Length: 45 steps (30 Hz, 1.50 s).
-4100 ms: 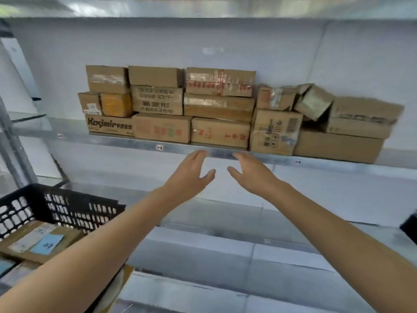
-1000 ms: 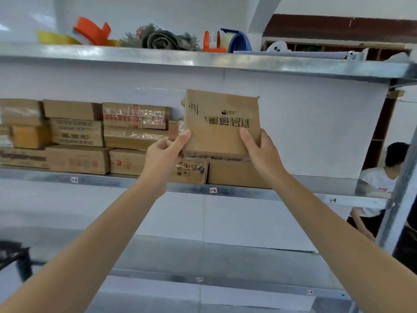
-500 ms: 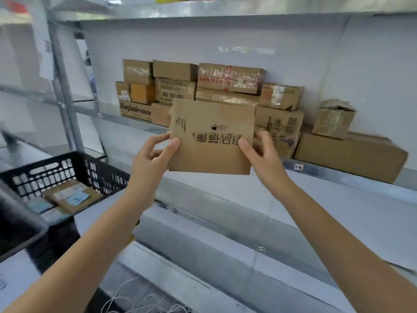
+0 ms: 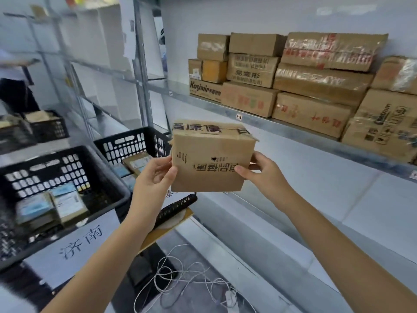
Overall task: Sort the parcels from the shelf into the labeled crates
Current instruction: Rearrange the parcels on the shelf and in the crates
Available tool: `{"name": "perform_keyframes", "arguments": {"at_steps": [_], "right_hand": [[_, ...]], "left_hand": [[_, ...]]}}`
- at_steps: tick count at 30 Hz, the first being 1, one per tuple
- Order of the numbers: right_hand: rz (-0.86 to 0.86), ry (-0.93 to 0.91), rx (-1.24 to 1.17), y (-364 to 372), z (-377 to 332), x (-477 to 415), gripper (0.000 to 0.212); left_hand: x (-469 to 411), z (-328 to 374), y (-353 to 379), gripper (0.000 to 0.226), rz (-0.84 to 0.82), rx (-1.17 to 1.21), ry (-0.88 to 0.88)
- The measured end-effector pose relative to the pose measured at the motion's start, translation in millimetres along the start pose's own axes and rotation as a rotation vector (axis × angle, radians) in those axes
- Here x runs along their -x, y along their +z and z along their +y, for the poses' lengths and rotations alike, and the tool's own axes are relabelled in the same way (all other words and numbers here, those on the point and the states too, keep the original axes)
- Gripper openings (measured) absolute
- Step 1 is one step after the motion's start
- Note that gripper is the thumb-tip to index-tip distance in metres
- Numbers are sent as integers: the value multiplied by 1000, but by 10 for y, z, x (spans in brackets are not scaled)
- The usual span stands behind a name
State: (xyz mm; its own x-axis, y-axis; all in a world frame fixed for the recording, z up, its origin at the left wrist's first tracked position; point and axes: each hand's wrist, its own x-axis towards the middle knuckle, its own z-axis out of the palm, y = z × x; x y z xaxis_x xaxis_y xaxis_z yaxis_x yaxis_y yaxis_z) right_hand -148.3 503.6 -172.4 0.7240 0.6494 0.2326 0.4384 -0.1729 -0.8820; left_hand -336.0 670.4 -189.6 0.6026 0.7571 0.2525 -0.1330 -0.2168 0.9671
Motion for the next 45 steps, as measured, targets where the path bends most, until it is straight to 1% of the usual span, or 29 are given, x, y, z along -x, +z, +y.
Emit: {"name": "perform_keyframes", "arguments": {"at_steps": [2,4,6,9,12,14,16,19,21,23,25,27,29,32,37,41,43,45], "right_hand": [[-56,12,10,150,-18,-96,38],[-102,43,-68,324,-51,-180,35],[-153,103,-153,517,-125,-257,35],[-220,199,-177,785,-262,-381,42],[-221,211,-191,1039,-331,-557,53],[-186,229,-216,1211,-371,-686,56],[-158,258,-220,1393,-429,-812,54],[-162,366,-221,1660,-536,-946,59],[-224,414,-225,1822,-572,-1010,54],[-301,436,-267,1971,-576,-1064,39],[-367,428,-350,2117,-555,-1115,26],[-376,426,-382,2264,-515,-1159,18],[-347,423,-396,2412,-475,-1196,14],[-391,382,-376,2600,-448,-1268,12],[-473,268,-401,2843,-469,-1320,23],[-541,219,-420,3024,-411,-1405,28],[-560,202,-428,3097,-374,-1484,31],[-553,197,-430,3171,-320,-1601,40]], "left_hand": [[-51,-88,-124,20,65,-75,-6],[-122,-175,-285,20,107,-156,-28],[-190,-255,-454,22,99,-159,-76],[-277,-346,-688,26,95,-113,-150],[-401,-412,-890,28,78,-60,-200],[-490,-474,-1027,24,73,-25,-240],[-558,-536,-1175,22,101,5,-276],[-618,-607,-1420,30,157,63,-310],[-646,-660,-1577,31,186,62,-319],[-678,-720,-1711,30,219,58,-334],[-712,-769,-1838,29,267,65,-358],[-740,-827,-1953,29,289,83,-377],[-748,-885,-2051,33,292,122,-380],[-801,-967,-2182,42,319,171,-423],[-882,-977,-2369,64,297,169,-452],[-912,-990,-2460,69,309,125,-452],[-953,-996,-2443,59,348,112,-456],[-1034,-1015,-2439,45,413,131,-463]]}}
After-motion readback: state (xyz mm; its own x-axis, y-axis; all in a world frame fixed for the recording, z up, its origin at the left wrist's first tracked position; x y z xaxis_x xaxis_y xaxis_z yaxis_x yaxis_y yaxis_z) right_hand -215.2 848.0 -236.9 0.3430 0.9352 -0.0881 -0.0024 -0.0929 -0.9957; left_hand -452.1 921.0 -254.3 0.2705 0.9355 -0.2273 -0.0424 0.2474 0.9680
